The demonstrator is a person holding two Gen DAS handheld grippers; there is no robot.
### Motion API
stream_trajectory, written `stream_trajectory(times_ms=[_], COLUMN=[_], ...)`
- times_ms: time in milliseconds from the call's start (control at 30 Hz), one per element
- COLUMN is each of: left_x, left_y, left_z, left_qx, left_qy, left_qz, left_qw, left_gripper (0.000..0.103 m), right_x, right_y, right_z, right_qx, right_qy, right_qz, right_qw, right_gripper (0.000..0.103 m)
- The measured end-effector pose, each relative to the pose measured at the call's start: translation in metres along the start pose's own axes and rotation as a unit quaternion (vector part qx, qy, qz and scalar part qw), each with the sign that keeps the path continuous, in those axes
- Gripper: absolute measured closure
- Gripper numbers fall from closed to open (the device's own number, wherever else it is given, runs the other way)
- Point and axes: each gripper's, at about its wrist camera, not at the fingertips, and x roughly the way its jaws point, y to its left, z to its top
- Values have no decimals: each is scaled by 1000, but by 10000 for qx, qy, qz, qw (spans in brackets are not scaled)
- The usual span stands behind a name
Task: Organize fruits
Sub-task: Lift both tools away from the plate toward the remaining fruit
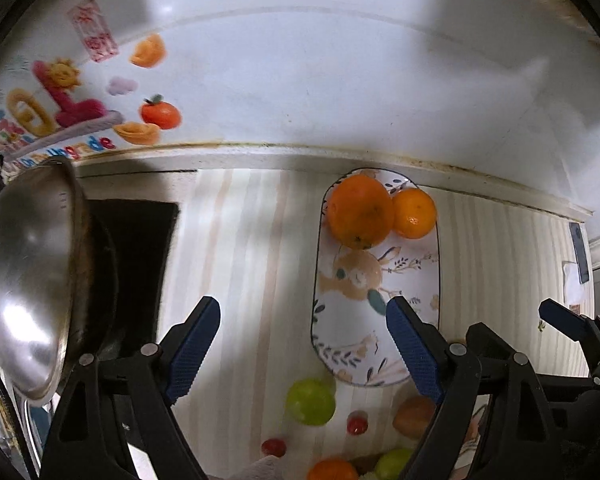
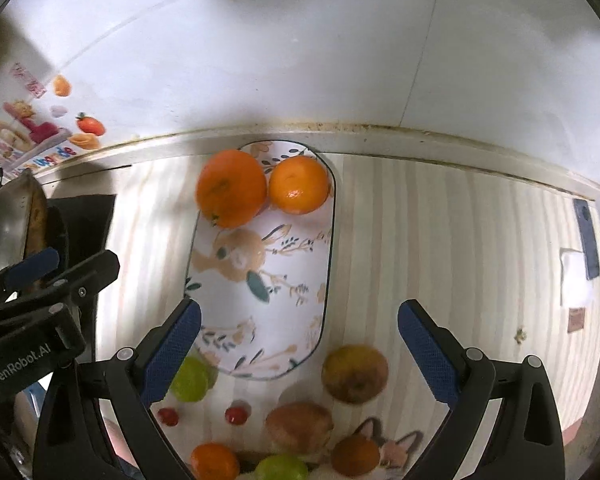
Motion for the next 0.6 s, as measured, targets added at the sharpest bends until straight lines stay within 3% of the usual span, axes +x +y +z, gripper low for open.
stream_trajectory(times_ms=[267, 500, 533, 600], left_x=[-52, -68, -66, -59], left_y=[13, 16, 16, 16], left_z=[-30, -48, -49, -51], left_qx=[-13, 21, 34, 50], left_qy=[-367, -413, -401, -349], left_qz=[-79, -146, -138, -151], left_qw=[9993, 9990, 9991, 9993], left_gripper=[18, 18, 17, 2], right_x=[-46, -60, -58, -50], right_y=[11, 10, 8, -1], right_z=[-31, -62, -64, -70], right_qx=[54, 275, 317, 476], right_qy=[-279, -282, -261, -161], right_qz=[64, 303, 332, 384], right_qw=[9996, 9988, 9986, 9980], right_gripper=[2, 2, 2, 2])
